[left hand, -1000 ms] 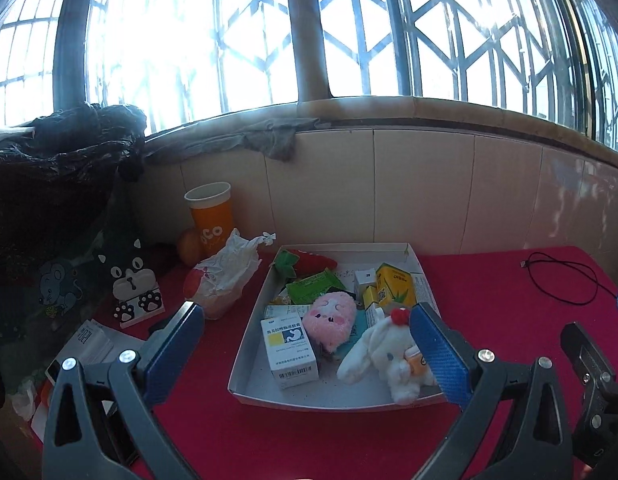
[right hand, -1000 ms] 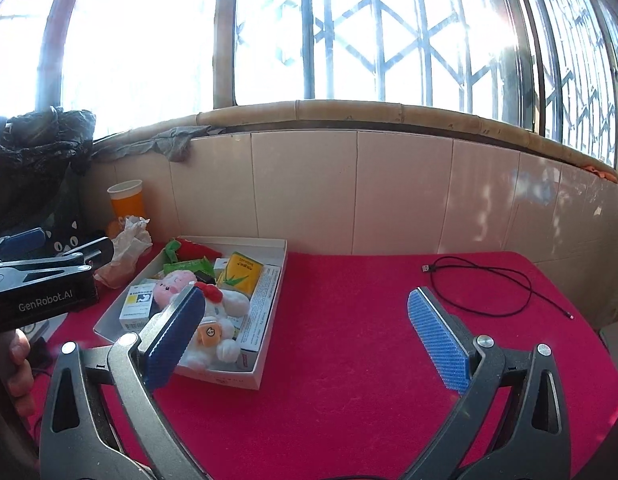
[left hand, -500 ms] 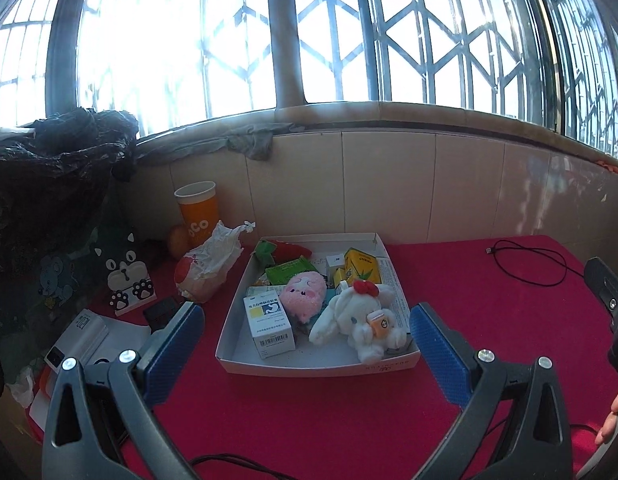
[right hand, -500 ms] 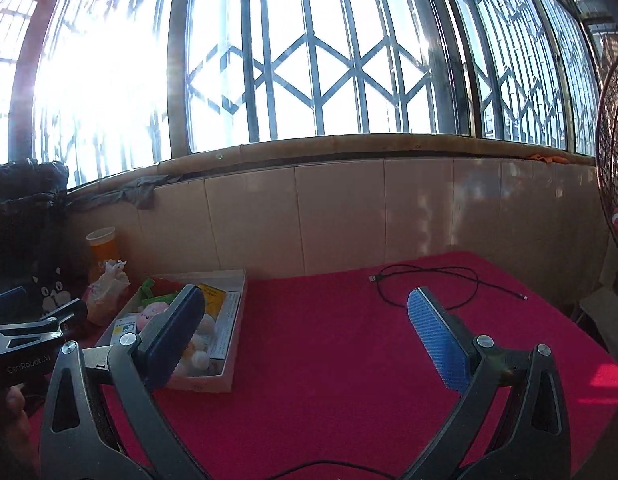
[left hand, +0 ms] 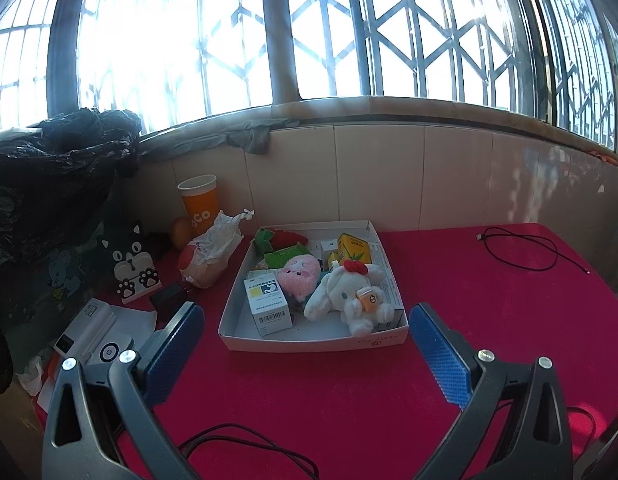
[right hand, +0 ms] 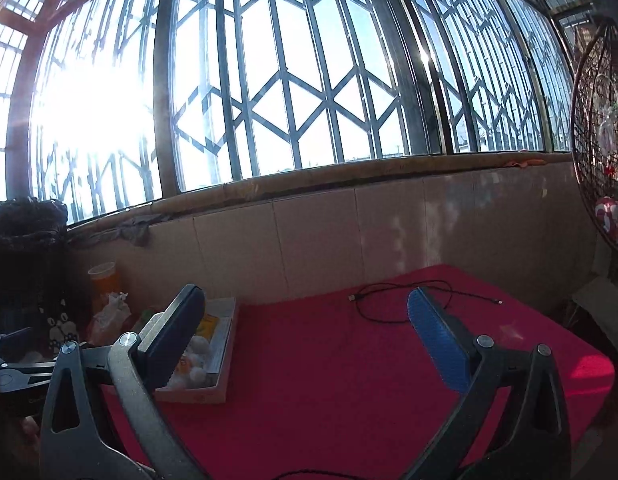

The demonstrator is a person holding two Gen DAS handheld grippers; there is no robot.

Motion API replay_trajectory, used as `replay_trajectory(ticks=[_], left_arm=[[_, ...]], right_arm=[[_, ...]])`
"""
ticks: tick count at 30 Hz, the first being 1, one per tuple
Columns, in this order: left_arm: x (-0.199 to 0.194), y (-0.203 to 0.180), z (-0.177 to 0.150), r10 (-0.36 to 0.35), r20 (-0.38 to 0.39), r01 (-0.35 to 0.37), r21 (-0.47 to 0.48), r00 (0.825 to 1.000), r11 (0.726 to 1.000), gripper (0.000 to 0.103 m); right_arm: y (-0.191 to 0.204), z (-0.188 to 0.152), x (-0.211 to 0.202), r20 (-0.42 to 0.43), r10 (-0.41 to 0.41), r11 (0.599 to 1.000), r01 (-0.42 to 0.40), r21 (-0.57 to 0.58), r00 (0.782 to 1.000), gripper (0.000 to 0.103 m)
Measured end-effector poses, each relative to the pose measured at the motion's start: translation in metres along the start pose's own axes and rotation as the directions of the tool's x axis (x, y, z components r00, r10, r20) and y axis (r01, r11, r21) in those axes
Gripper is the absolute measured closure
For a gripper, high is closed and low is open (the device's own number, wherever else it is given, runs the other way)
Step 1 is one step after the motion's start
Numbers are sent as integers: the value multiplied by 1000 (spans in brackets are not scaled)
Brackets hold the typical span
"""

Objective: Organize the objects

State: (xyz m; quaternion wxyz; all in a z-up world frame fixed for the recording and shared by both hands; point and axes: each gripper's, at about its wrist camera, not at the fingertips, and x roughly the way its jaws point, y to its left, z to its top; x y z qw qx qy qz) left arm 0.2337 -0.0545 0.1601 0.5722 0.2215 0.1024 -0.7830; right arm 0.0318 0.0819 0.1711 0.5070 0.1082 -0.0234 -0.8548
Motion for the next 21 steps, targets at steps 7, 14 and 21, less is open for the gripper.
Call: replay_trajectory(ticks=[7, 14, 21], left_arm=[[-15, -2, -10, -7, 5, 7, -26, 1000, 1000, 0], [-21, -7, -18, -8, -3, 8, -3, 1000, 1000, 0], [-23, -2, -17, -4, 12, 5, -26, 1000, 1000, 0]], right_arm=[[-9, -2, -14, -2, 19, 999, -19, 38, 1000, 0], [-7, -9, -22, -7, 22, 999, -22, 25, 1000, 0], [-4, -14, -20, -32, 33, 999, -32, 24, 999, 0]])
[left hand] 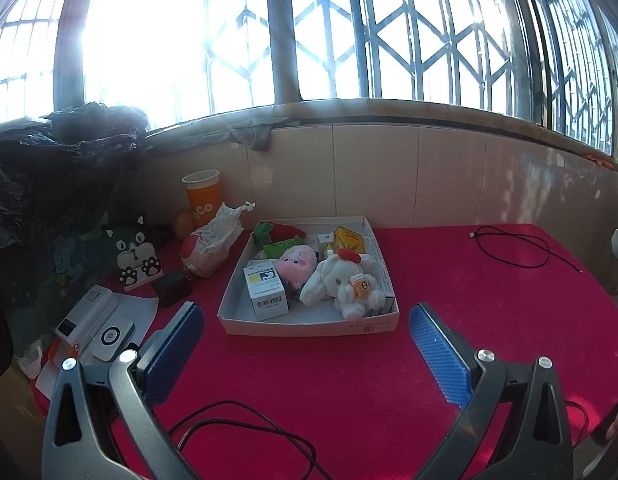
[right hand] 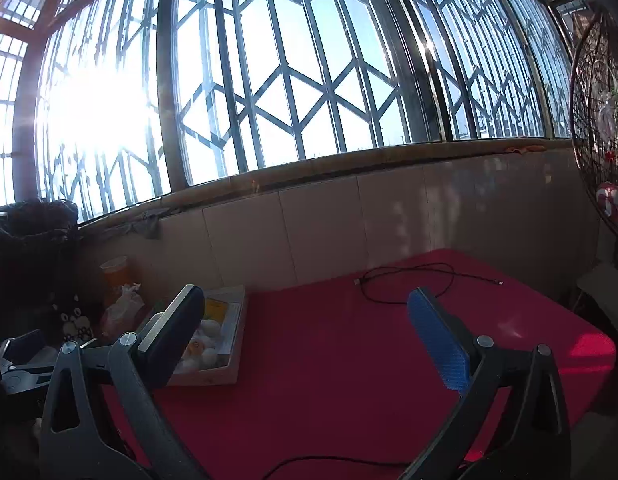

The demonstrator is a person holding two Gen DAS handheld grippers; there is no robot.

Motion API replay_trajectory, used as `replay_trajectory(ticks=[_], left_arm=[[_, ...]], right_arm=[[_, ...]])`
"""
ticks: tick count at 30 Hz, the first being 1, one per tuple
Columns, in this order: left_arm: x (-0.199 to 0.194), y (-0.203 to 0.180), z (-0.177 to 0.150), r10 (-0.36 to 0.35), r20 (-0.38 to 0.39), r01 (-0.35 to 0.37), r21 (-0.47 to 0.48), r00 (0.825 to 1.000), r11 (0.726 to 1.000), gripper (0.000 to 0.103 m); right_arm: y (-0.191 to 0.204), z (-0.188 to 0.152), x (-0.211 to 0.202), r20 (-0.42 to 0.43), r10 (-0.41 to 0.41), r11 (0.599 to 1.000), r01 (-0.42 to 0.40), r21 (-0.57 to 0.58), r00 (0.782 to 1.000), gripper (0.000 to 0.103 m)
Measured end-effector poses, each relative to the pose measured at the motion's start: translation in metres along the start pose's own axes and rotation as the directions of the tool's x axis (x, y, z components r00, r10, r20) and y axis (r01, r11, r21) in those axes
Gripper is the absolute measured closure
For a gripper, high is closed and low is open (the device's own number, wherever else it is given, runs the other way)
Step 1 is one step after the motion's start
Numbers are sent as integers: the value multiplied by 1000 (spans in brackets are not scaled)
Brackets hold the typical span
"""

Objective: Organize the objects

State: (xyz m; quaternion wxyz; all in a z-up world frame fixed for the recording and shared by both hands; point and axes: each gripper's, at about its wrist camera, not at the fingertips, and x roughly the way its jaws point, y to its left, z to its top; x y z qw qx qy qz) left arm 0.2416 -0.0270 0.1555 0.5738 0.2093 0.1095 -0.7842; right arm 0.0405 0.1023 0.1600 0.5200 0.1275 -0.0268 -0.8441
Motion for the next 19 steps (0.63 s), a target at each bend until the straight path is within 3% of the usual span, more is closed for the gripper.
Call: replay_trajectory(ticks=[19], left_arm=[[-4, -6, -3, -39, 11, 39, 14, 999, 999, 0]], right_arm=[[-1, -4, 5, -33, 6, 1000, -6, -2, 999, 0]])
